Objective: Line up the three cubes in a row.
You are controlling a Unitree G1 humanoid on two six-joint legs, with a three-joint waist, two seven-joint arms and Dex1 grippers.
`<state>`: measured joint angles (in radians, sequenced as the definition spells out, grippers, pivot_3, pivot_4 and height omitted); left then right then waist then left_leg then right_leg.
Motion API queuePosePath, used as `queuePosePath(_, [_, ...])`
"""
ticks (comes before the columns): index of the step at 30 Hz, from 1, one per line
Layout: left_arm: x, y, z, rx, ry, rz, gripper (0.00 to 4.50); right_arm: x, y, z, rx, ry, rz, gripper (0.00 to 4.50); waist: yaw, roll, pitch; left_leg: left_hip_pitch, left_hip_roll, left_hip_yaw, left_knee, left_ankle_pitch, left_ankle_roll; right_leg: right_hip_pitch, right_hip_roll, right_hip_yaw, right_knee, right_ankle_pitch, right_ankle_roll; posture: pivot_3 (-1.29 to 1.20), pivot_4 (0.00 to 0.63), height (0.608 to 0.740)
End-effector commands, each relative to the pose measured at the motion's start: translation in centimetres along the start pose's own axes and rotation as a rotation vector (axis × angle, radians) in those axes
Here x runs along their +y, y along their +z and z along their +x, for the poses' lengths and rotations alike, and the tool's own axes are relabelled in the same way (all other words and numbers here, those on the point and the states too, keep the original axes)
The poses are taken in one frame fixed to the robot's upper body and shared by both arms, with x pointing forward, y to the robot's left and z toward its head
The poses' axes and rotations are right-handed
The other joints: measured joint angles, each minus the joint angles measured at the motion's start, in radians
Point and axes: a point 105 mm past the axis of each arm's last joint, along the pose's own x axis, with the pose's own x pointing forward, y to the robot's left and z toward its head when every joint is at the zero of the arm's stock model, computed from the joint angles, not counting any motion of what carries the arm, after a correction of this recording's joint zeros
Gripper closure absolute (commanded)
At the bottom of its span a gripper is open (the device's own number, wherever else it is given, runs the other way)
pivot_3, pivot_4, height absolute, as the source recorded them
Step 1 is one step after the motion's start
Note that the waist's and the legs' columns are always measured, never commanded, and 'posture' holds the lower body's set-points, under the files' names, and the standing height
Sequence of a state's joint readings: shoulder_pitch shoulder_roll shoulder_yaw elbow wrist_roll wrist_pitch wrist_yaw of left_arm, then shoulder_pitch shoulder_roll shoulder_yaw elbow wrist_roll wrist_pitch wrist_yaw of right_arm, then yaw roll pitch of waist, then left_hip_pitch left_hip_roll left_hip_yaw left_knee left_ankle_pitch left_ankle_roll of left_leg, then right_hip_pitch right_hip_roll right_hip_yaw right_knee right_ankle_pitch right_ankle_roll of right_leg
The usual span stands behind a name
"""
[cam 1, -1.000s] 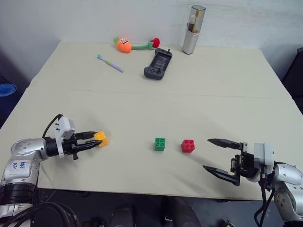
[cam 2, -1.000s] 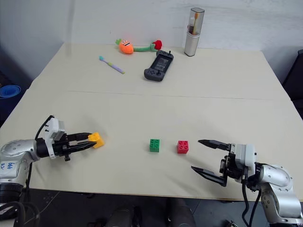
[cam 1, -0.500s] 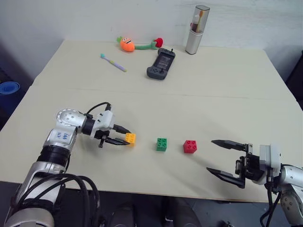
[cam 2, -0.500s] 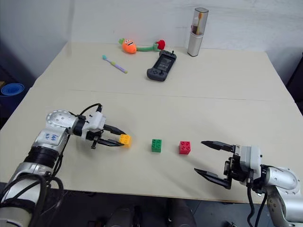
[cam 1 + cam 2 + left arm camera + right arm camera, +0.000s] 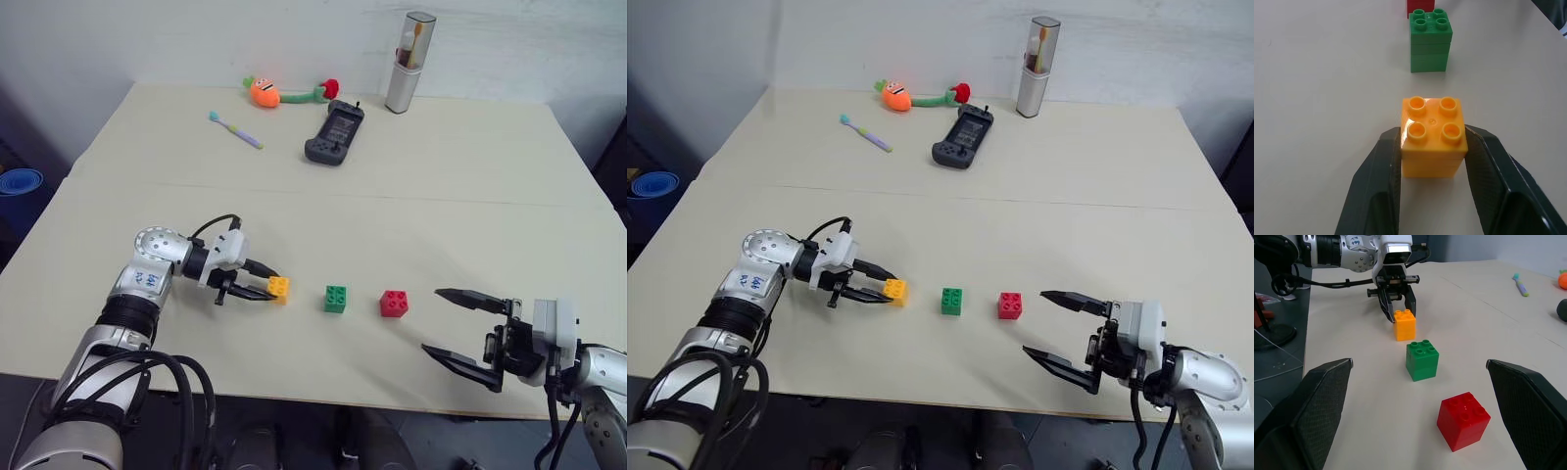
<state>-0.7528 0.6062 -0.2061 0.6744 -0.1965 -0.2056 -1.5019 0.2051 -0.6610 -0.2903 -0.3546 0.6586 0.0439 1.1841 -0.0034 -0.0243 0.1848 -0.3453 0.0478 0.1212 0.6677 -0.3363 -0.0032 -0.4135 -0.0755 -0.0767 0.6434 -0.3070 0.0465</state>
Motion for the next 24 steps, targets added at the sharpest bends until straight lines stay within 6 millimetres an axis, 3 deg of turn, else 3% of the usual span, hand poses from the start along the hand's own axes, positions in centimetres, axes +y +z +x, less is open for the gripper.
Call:
queuePosePath(1, [-1.4,-0.4,-0.6,0.006,-0.084,-0.065,2.32,0.0,1.3,0.3,-0.023,0.011,-0.049,0.00,0.000,0.000,0.000,0.000,0.000,0.000,0.000,0.000,0.000,0.000,0.000,0.000,0.000,0.000,0.000,0.00,0.150,0.740])
queuePosePath(4, [-1.6,0.6,-1.6,-0.030,-0.064,-0.056,1.49,-0.2,1.4,0.4,-0.026,0.009,-0.051,0.00,-0.002,0.000,0.000,0.000,0.000,0.000,0.000,0.000,0.000,0.000,0.000,0.000,0.000,0.000,0.000,0.00,0.150,0.740])
queuePosePath(8, [-1.3,0.8,-4.5,-0.005,0.060,-0.013,0.34,-0.5,1.9,0.3,-0.030,0.026,-0.058,0.00,0.000,0.000,0.000,-0.001,0.000,-0.001,0.000,0.000,0.000,-0.001,0.000,0.000,0.000,0.000,0.000,0.00,0.150,0.740])
queuePosePath(11, [-1.7,0.7,-6.8,0.002,0.141,-0.018,0.34,-0.5,2.1,-0.1,-0.011,0.041,-0.057,0.00,-0.001,0.000,0.000,-0.001,0.000,-0.001,0.000,0.000,0.000,-0.001,-0.001,0.000,0.000,0.000,0.000,0.00,0.150,0.740])
queuePosePath(15, [-3.3,1.2,-10.7,0.039,0.295,-0.069,0.34,-1.9,1.9,-2.2,0.134,0.046,-0.105,0.00,-0.004,0.000,0.000,-0.001,0.001,-0.001,-0.001,0.000,0.000,-0.001,-0.001,0.000,-0.001,0.000,0.000,0.00,0.150,0.740])
queuePosePath(20, [-5.3,1.4,-12.6,0.064,0.370,-0.116,0.34,-4.1,2.7,-3.6,0.222,0.037,-0.141,0.00,0.001,0.000,0.000,0.000,0.000,-0.001,-0.001,-0.003,0.005,0.000,-0.003,0.000,-0.001,0.000,0.000,0.00,0.150,0.740])
queuePosePath(24, [-7.0,0.5,-12.4,0.081,0.390,-0.180,0.34,-4.7,2.2,-4.0,0.260,0.074,-0.125,0.00,0.000,0.001,0.001,0.000,0.000,-0.001,-0.003,-0.003,0.005,0.000,-0.003,0.001,-0.002,0.000,0.000,0.00,0.150,0.740])
